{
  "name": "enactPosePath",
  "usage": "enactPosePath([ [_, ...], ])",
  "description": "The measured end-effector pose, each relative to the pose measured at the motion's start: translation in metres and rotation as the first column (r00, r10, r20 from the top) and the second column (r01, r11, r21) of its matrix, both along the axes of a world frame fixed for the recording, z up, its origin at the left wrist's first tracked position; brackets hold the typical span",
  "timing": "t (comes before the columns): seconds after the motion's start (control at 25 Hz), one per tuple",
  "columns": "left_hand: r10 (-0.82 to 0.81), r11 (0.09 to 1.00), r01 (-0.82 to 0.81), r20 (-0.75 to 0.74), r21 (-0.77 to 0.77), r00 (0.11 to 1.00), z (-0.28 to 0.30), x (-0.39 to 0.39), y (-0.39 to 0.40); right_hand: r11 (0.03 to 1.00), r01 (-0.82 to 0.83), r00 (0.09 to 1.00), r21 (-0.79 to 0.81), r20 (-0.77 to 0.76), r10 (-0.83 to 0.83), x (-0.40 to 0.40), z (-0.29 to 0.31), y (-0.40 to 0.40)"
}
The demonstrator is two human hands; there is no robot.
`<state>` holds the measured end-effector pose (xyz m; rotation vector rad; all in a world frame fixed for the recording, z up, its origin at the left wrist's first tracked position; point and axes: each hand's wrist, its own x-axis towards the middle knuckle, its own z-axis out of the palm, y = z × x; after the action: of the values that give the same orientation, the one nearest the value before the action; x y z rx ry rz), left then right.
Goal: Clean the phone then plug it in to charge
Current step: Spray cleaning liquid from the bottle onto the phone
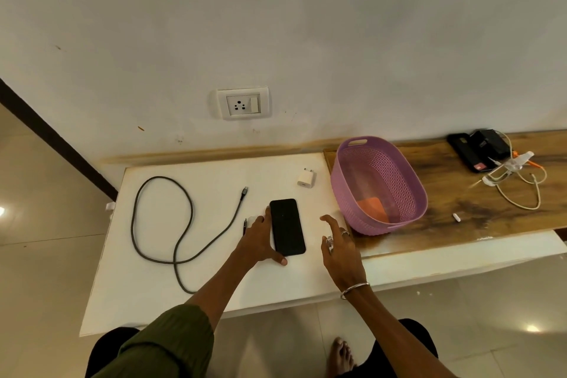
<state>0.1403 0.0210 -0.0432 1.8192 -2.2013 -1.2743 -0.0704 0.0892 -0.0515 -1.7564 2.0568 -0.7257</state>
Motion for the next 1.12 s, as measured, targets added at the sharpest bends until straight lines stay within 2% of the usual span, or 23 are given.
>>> enactPosePath([
  [0.2, 0.084, 0.996, -0.086, -0.065, -0.025, 0.994, 0.001, 0.004, 0.008, 0.997, -0.009, 1.000, -0.079, -0.001, 0.009, 0.001, 0.009, -0.008],
  [0.36, 0.259, 0.946, -0.287, -0.184, -0.148, 0.948, 0.000, 0.017, 0.016, 0.995, -0.037, 0.997, -0.088, 0.071, 0.044, 0.003, 0.013, -0.013],
  [0.52, 0.323, 0.876, -0.395, -0.271, -0.276, 0.907, 0.006, 0.029, 0.012, 0.991, -0.063, 0.991, -0.122, 0.106, 0.076, 0.008, 0.014, -0.013],
  [0.6, 0.336, 0.856, -0.418, -0.285, -0.306, 0.898, 0.005, 0.032, 0.008, 0.990, -0.048, 0.982, -0.130, 0.175, 0.071, 0.011, 0.013, -0.014],
  [0.8, 0.332, 0.860, -0.384, -0.201, -0.337, 0.921, -0.015, 0.036, 0.002, 0.983, -0.029, 0.942, -0.179, 0.323, 0.087, 0.020, 0.010, -0.021],
  [0.96, 0.323, 0.849, -0.373, -0.192, -0.373, 0.927, -0.024, 0.039, 0.002, 0.986, -0.021, 0.921, -0.166, 0.381, 0.083, 0.032, 0.009, -0.027],
  [1.12, 0.355, 0.800, -0.454, -0.301, -0.393, 0.885, 0.000, 0.037, 0.001, 0.991, -0.054, 0.926, -0.125, 0.365, 0.097, 0.042, 0.015, -0.029],
])
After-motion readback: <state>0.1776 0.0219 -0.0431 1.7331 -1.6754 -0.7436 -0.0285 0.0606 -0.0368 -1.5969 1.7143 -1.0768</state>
